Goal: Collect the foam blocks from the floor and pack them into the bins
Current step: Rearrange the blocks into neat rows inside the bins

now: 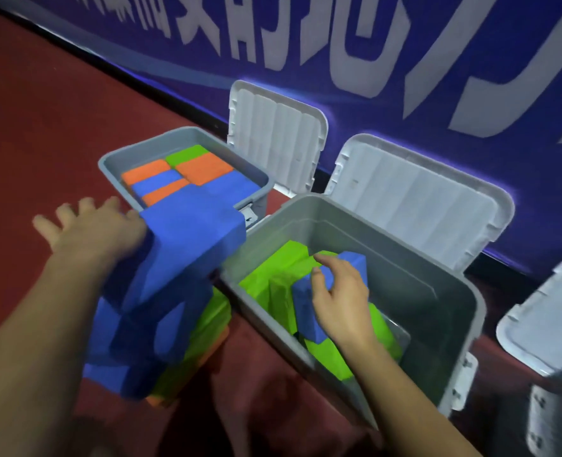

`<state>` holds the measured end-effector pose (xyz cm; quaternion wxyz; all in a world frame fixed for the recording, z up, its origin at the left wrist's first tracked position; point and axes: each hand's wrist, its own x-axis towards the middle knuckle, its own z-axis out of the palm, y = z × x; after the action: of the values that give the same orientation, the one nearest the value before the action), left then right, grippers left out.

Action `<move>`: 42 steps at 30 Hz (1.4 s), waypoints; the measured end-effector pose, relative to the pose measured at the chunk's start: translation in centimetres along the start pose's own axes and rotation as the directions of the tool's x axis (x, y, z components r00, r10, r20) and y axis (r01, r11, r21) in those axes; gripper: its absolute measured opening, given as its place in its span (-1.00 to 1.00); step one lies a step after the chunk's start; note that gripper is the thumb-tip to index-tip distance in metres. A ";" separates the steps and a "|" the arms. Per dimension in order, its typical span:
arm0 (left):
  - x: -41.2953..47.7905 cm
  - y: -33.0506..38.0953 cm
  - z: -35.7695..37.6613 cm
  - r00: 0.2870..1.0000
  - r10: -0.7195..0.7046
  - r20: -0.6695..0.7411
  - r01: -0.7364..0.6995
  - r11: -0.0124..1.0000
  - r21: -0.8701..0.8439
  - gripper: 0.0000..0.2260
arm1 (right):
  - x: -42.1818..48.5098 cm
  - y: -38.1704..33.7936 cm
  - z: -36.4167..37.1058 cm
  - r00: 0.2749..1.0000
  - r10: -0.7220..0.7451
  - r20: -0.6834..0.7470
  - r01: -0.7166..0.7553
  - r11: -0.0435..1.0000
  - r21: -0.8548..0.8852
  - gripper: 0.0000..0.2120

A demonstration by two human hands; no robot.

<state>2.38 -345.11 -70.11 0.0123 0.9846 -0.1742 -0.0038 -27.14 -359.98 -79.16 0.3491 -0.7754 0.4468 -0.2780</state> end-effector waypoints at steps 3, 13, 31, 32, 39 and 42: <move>-0.3 2.7 0.1 0.995 0.084 -0.061 -0.090 0.990 -0.109 -0.48 | 0.4 0.2 0.4 0.999 0.026 0.040 -0.026 1.000 -0.003 -0.61; -2.9 14.8 4.9 0.913 0.379 -0.149 -0.403 0.893 -0.199 -0.46 | 2.1 4.0 -0.6 0.990 0.131 0.056 -0.126 0.989 -0.077 -0.62; -9.9 27.8 20.2 0.677 0.689 0.258 -0.664 0.723 -0.189 -0.42 | 3.5 17.3 1.3 0.683 0.679 0.267 -0.680 0.726 -0.107 -0.43; -10.4 28.0 20.6 0.659 0.707 0.256 -0.688 0.704 -0.175 -0.41 | 3.5 17.7 1.6 0.678 0.683 0.272 -0.686 0.721 -0.100 -0.42; -14.3 29.4 23.5 0.416 0.892 0.180 -0.813 0.453 -0.367 -0.43 | 4.4 20.9 2.7 0.576 0.782 0.239 -0.814 0.577 0.073 -0.48; -15.4 29.8 25.1 0.392 0.863 0.320 -0.741 0.502 -0.446 -0.56 | 4.0 23.2 2.5 0.470 0.866 0.172 -0.882 0.455 0.121 -0.52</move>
<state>-22.57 -368.37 -94.40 0.0809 0.7264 -0.6246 -0.2750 -35.01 -371.07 -98.51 0.5340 -0.4095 0.7366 -0.0678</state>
